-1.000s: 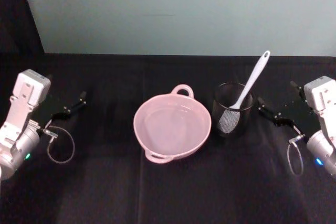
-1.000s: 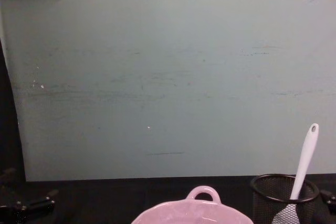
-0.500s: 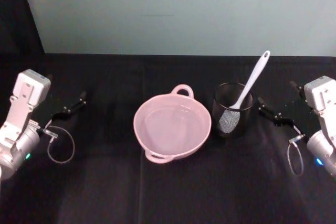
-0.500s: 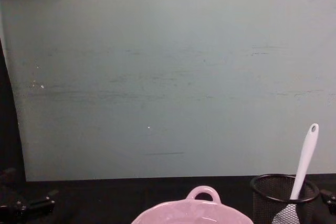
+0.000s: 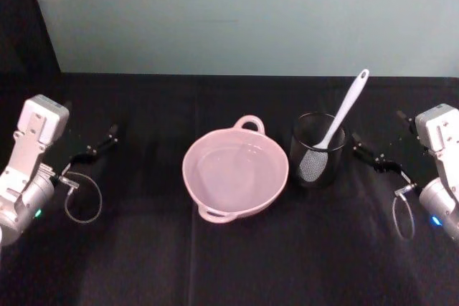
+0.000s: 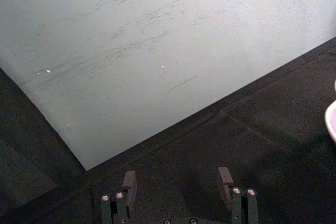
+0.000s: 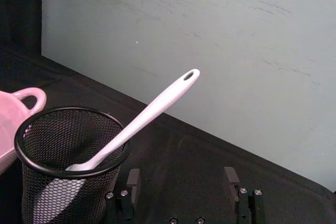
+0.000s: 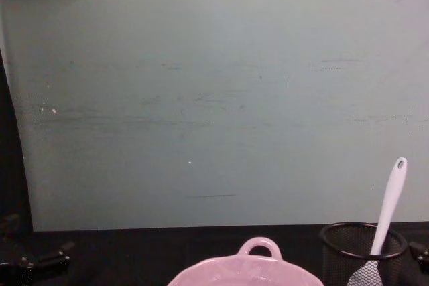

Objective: Use the one hand to pick up the spoon and stir the clear water in the bowl.

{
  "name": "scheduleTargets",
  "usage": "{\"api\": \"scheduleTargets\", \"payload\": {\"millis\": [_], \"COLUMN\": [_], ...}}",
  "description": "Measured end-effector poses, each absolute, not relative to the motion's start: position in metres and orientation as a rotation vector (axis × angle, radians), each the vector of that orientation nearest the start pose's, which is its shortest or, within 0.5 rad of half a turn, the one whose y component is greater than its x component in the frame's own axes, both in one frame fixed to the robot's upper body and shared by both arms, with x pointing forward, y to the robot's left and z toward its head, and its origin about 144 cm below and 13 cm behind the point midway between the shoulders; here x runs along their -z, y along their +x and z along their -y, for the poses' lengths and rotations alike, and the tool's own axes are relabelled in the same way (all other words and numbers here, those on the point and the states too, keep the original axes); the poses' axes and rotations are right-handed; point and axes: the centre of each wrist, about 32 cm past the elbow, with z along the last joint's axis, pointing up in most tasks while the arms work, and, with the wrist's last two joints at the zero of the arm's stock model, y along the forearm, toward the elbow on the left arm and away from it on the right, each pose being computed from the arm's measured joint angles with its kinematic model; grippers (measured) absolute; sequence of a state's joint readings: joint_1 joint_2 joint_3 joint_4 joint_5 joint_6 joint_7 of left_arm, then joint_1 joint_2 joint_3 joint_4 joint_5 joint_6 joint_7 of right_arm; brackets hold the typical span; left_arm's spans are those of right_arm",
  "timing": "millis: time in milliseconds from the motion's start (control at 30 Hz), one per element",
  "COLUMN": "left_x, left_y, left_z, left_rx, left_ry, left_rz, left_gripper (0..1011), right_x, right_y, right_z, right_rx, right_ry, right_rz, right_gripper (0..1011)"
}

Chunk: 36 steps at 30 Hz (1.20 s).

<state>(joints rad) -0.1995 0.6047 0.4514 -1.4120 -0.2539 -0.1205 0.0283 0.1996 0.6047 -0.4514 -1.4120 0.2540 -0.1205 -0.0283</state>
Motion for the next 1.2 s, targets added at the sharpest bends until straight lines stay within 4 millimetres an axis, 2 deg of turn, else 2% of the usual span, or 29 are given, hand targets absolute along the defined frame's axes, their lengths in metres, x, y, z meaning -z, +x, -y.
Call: {"api": "scheduleTargets", "payload": {"millis": [967,1200], "left_x": [-1.140,-1.140], "left_y": [0.489,0.489], "left_z": [-0.310,-0.310], "left_rx": [-1.248,-1.248], "left_ry": [0.304,0.304], "left_rz": [0.285,0.285], "left_gripper": [1011,1011], "right_x": [-1.140,-1.151], "right_y": [0.489,0.485], "right_z": [0.310,0.330], "right_rx": [1.248,1.279], "right_ry": [-0.305,-0.325], "right_rz": [0.285,0.332], "right_gripper": [1003,1002]}}
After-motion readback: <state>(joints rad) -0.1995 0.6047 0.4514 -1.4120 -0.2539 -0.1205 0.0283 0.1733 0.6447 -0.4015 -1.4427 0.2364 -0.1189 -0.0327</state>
